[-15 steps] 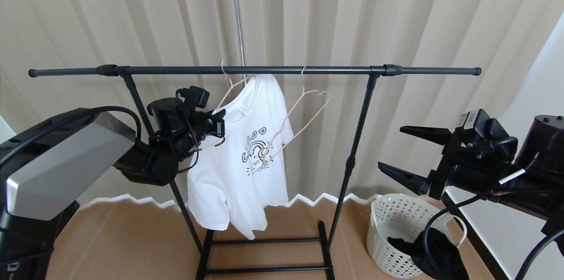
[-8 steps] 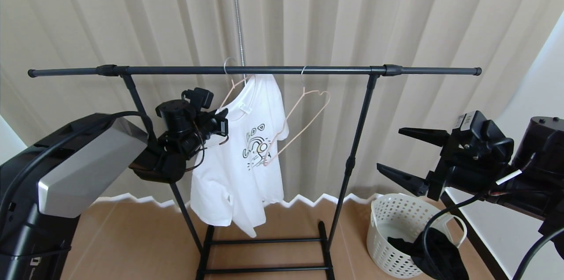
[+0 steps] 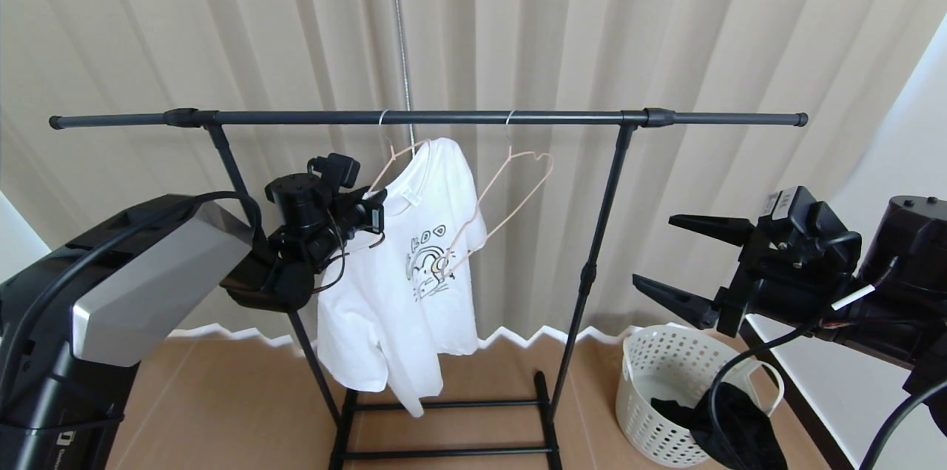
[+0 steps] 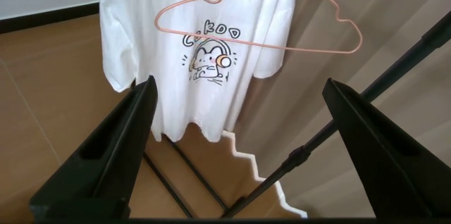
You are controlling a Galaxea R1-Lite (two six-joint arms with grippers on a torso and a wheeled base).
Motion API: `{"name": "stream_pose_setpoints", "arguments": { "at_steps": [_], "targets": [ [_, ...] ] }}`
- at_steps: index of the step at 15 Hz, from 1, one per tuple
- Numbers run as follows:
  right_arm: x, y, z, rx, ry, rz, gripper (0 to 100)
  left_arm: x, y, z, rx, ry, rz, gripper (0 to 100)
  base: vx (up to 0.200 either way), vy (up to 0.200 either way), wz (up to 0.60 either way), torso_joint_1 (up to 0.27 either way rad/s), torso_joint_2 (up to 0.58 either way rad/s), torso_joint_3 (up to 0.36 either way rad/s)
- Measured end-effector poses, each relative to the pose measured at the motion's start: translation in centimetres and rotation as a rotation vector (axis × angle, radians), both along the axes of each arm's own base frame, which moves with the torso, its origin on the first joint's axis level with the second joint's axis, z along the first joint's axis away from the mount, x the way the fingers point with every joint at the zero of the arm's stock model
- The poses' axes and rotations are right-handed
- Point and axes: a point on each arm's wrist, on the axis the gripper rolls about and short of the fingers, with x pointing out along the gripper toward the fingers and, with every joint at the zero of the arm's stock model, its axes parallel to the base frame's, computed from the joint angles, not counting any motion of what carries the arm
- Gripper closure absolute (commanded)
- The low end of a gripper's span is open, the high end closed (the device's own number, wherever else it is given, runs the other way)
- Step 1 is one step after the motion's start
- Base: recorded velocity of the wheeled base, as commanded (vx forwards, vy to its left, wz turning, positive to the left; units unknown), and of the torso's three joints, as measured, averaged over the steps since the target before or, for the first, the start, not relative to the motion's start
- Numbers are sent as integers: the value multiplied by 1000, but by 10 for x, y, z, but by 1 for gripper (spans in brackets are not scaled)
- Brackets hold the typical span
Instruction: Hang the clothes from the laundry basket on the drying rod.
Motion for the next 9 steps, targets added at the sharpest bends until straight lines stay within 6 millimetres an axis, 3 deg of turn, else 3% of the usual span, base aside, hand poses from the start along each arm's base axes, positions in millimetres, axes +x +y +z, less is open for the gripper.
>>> {"name": "stream_pose_setpoints", "arguments": {
  "at_steps": [4,9],
  "targets": [
    [0,0,0,0,1,0,0,-10,5,-2,5,37,12,0,0,0,0,0,0,0],
    [0,0,0,0,-1,0,0,-34,10,17,8,55,16,0,0,0,0,0,0,0]
  ]
}}
